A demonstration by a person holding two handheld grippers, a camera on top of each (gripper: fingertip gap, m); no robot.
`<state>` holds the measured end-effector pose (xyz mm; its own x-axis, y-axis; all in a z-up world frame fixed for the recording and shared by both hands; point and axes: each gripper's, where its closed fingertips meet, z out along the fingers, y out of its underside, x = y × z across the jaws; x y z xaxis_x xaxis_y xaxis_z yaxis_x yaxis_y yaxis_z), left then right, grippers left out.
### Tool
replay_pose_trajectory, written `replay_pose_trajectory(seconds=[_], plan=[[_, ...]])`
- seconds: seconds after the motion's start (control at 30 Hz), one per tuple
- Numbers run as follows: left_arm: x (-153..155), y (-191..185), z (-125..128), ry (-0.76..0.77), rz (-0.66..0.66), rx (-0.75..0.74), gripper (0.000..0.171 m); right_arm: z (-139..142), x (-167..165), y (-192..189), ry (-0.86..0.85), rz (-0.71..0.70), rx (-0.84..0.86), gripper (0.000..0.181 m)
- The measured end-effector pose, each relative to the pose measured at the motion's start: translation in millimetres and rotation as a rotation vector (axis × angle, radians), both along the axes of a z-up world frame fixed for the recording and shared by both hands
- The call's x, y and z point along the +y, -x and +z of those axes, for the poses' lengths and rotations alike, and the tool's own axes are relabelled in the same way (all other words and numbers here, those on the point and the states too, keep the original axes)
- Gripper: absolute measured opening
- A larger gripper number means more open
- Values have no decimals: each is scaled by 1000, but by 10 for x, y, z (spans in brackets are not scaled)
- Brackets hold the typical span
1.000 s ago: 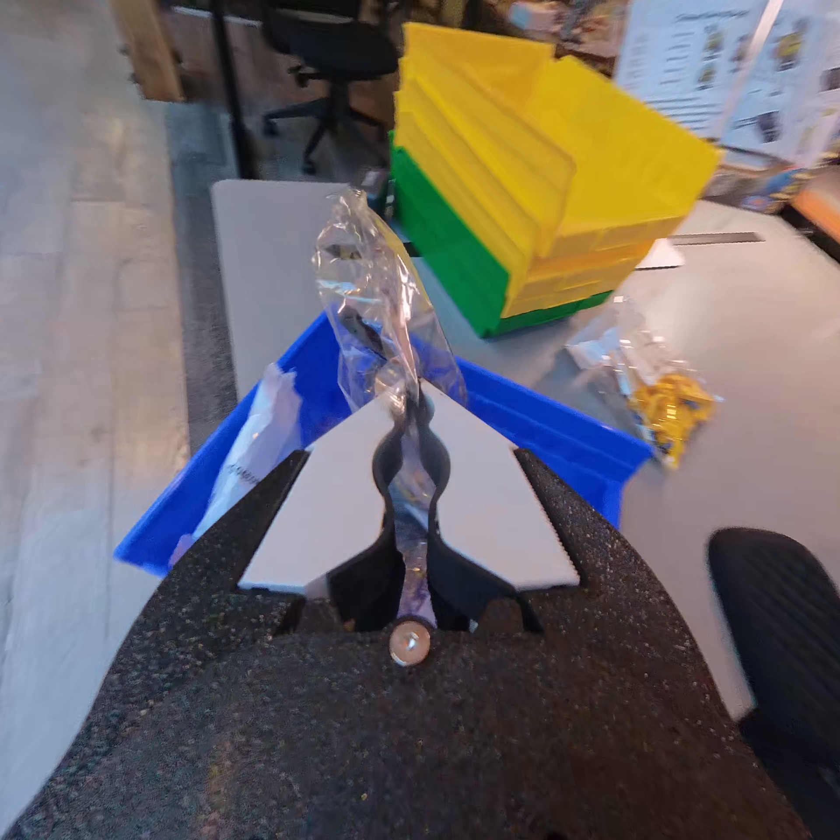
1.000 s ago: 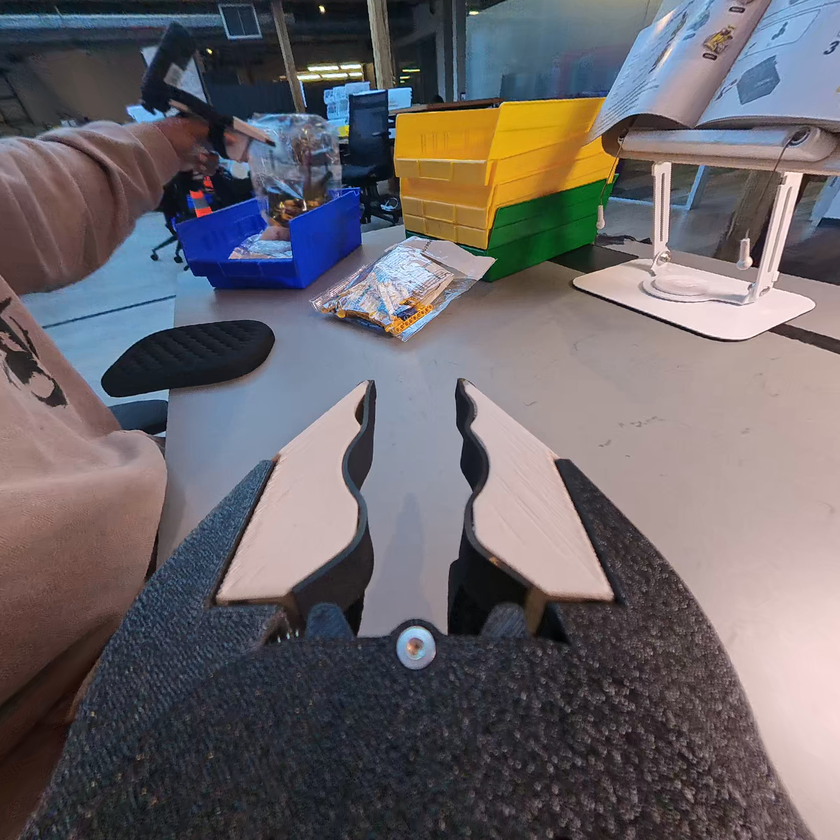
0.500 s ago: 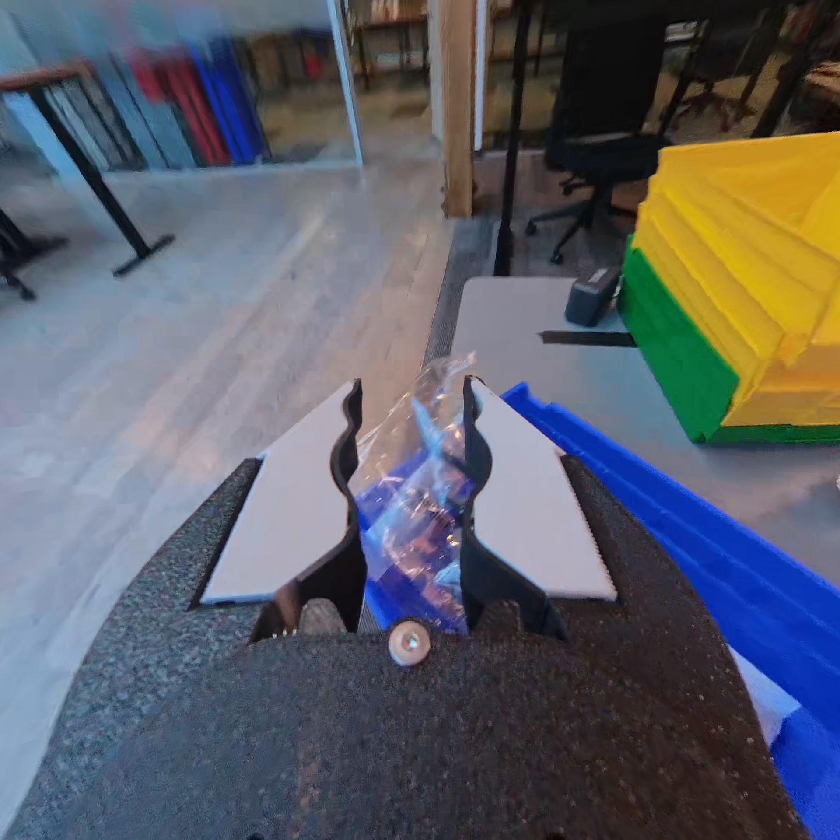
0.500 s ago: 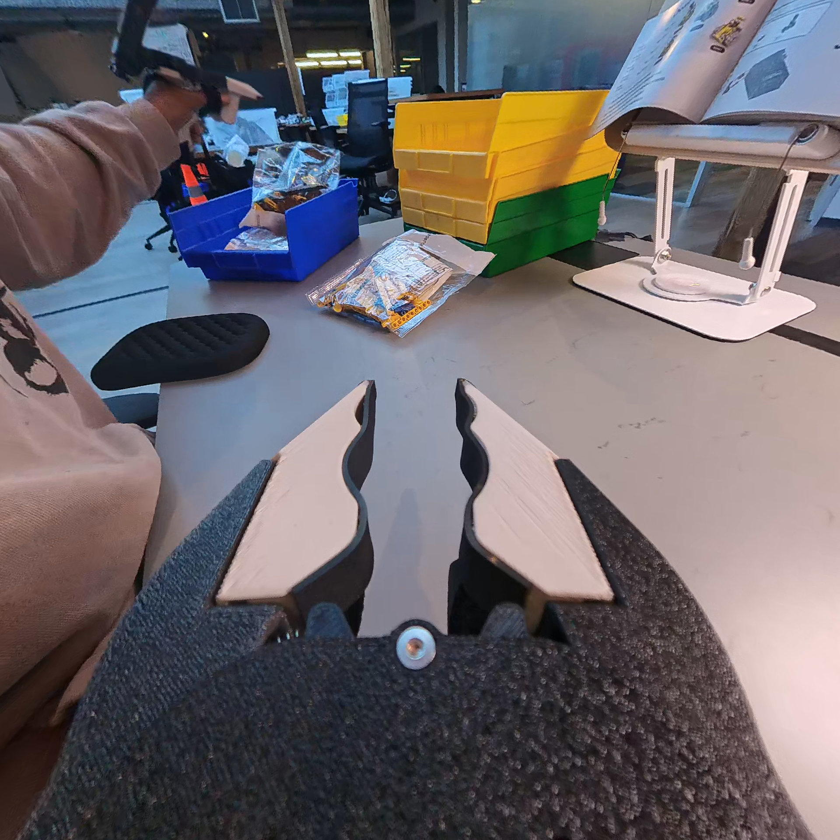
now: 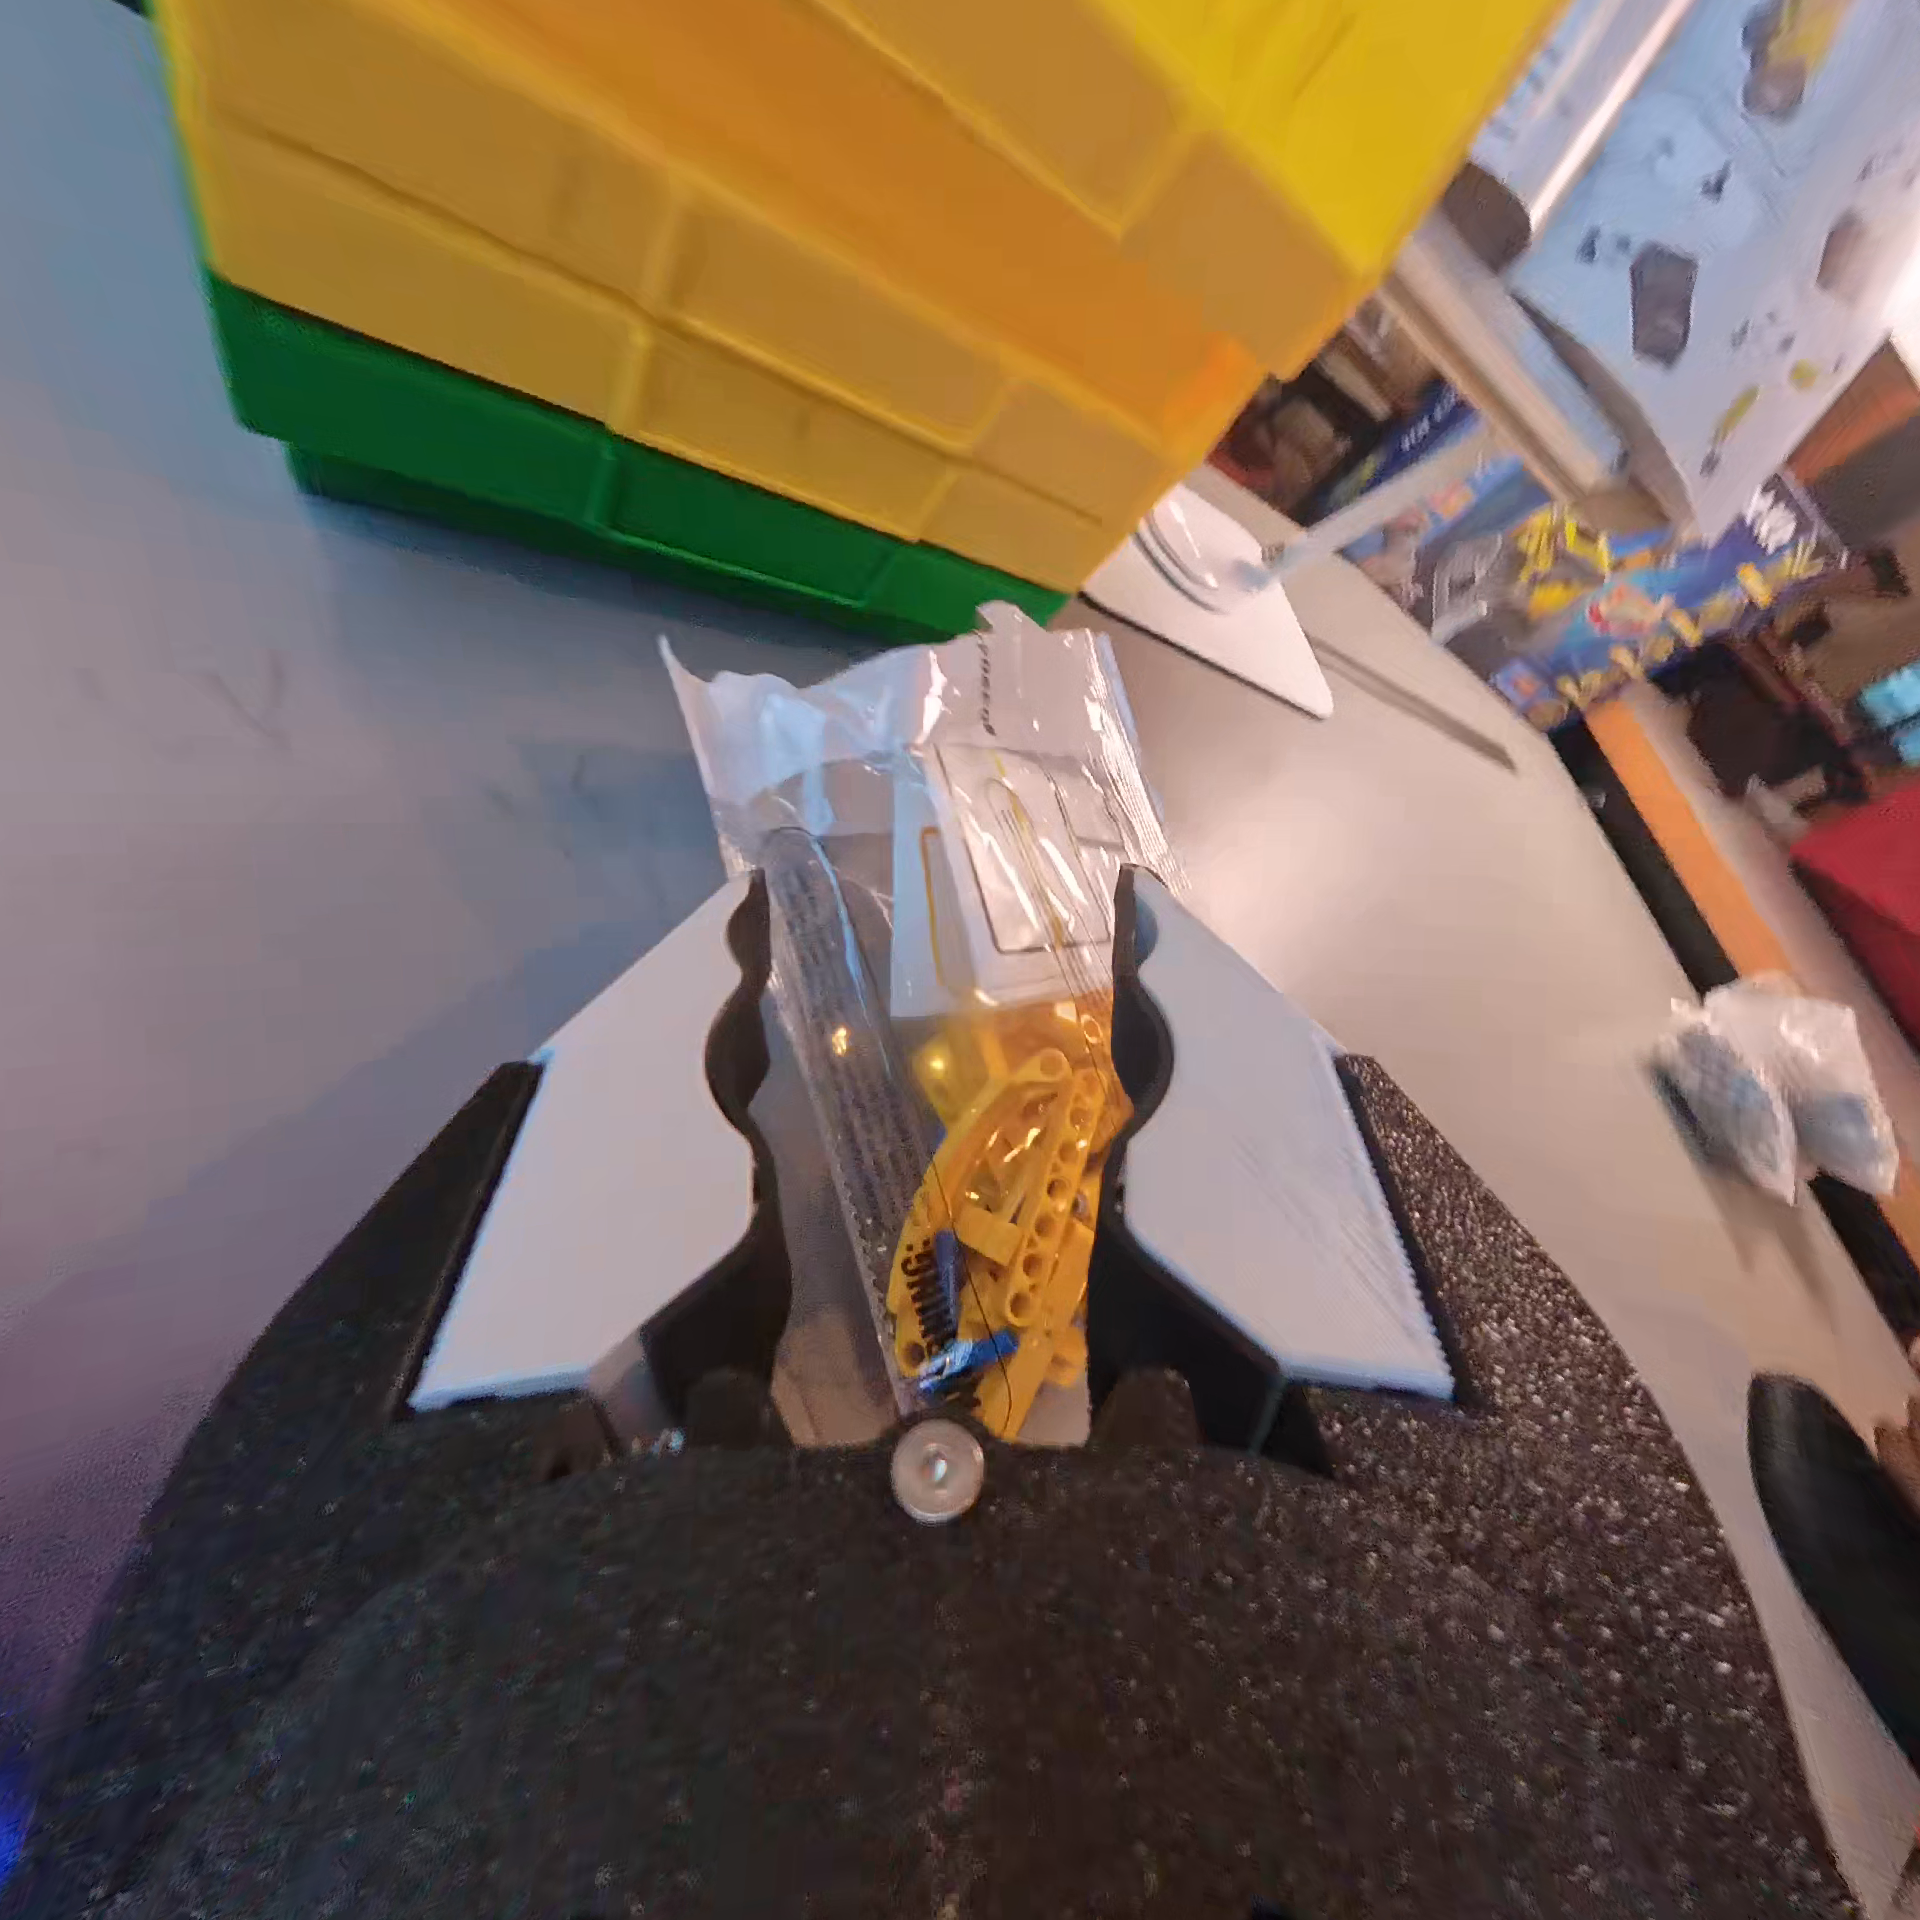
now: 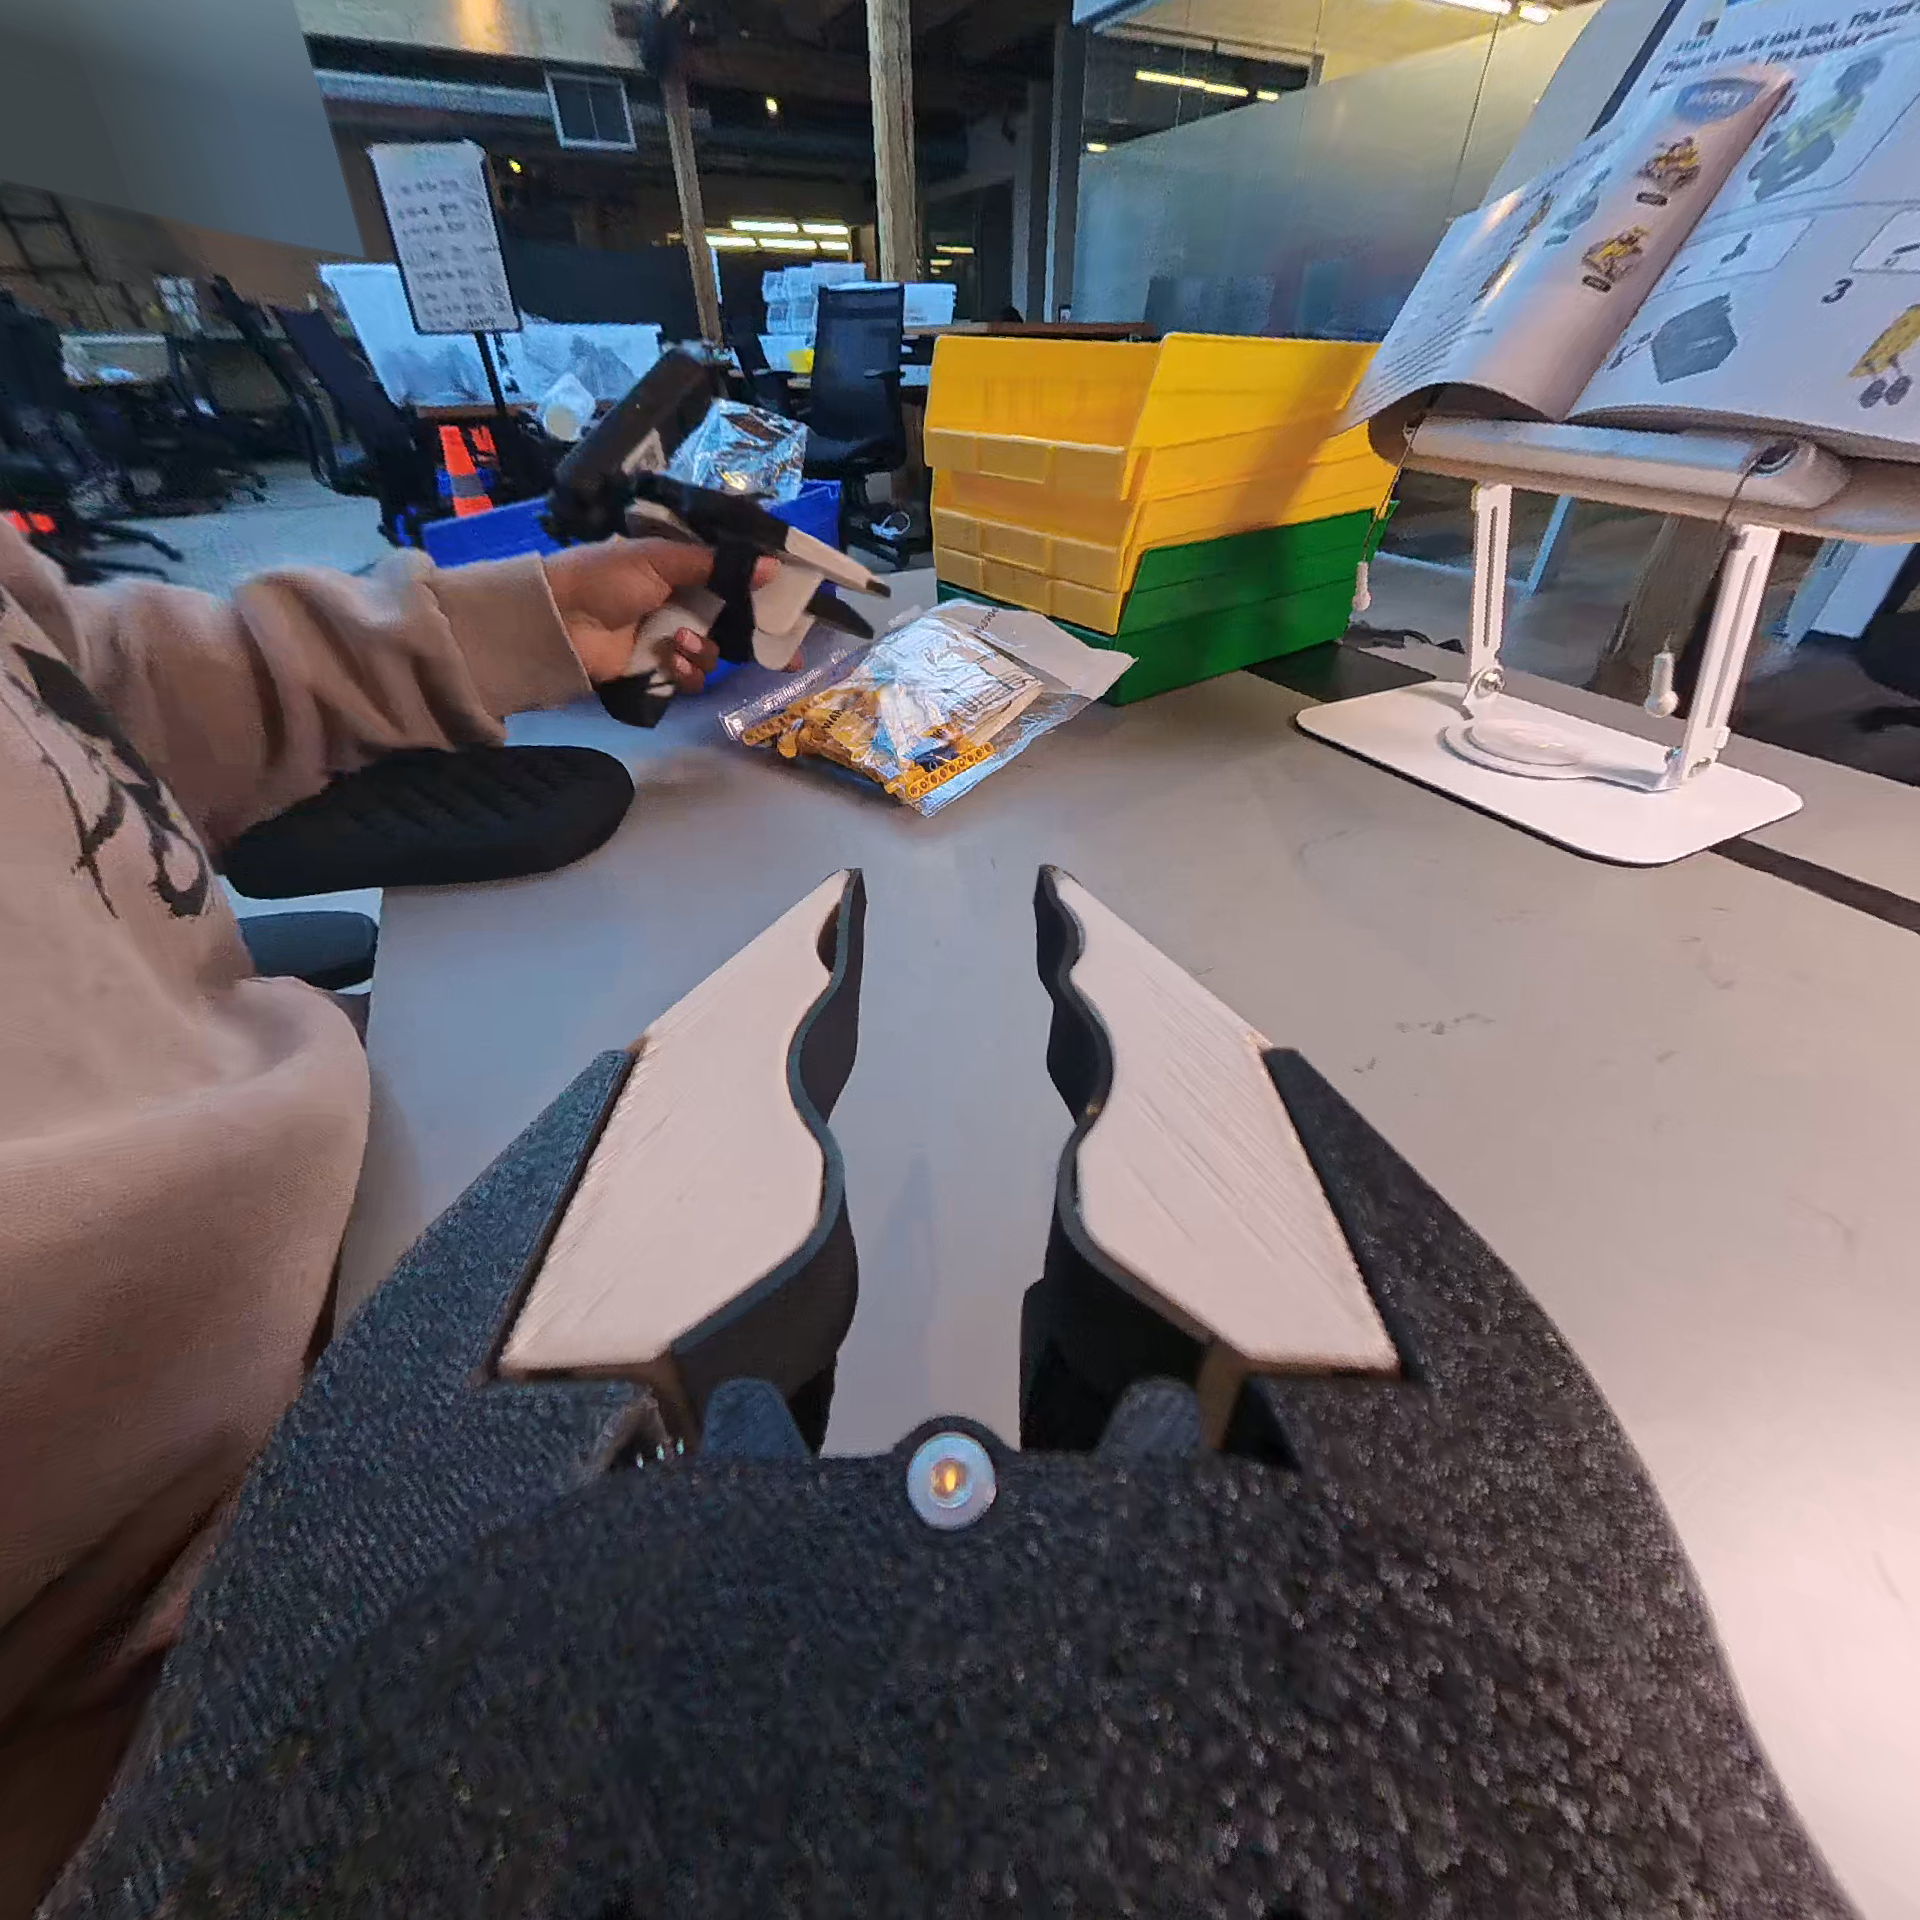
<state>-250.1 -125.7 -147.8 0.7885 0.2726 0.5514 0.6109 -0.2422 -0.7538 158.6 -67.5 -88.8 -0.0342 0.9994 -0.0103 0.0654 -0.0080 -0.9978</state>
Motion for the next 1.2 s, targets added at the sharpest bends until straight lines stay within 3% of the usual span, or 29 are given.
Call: replay_pose_trajectory(seconds=[0.1,0.2,0.23,0.3,0.33,0.4,0.5,0.63,0.77,0.87,0.97,1.07,1.13,1.2], plan=[[-3,118,-102,34,68,-20,72,12,-12,-7,39,37,11,32],[82,121,-171,35,63,-130,73,17,-47,-4,54,74,9,32],[104,130,-184,21,63,-170,65,21,-60,-8,49,79,13,32],[176,-20,-101,-55,-39,-243,9,43,-87,-28,33,84,27,32],[192,-90,-37,-91,-87,-259,0,57,-95,-41,27,84,36,32],[184,-218,100,-138,-160,-216,0,84,-98,-65,28,83,54,32],[97,-436,451,-224,-242,-96,0,108,-91,-85,39,84,69,32],[-253,-514,1156,-330,-258,96,0,89,-96,-73,36,84,57,32],[-859,-21,1891,-369,-109,289,0,51,-112,-46,17,80,31,32],[-1346,515,2225,-361,40,360,0,36,-124,-36,-7,70,20,32],[-1729,1076,2143,-288,184,362,0,28,-128,-32,-30,55,14,32],[-2012,1619,1577,-120,316,221,5,26,-124,-28,-39,47,10,32],[-2258,1885,1356,26,450,317,33,30,-115,-27,-40,40,10,32],[-2305,1855,1459,34,483,435,37,20,-96,-22,-27,35,3,32]])
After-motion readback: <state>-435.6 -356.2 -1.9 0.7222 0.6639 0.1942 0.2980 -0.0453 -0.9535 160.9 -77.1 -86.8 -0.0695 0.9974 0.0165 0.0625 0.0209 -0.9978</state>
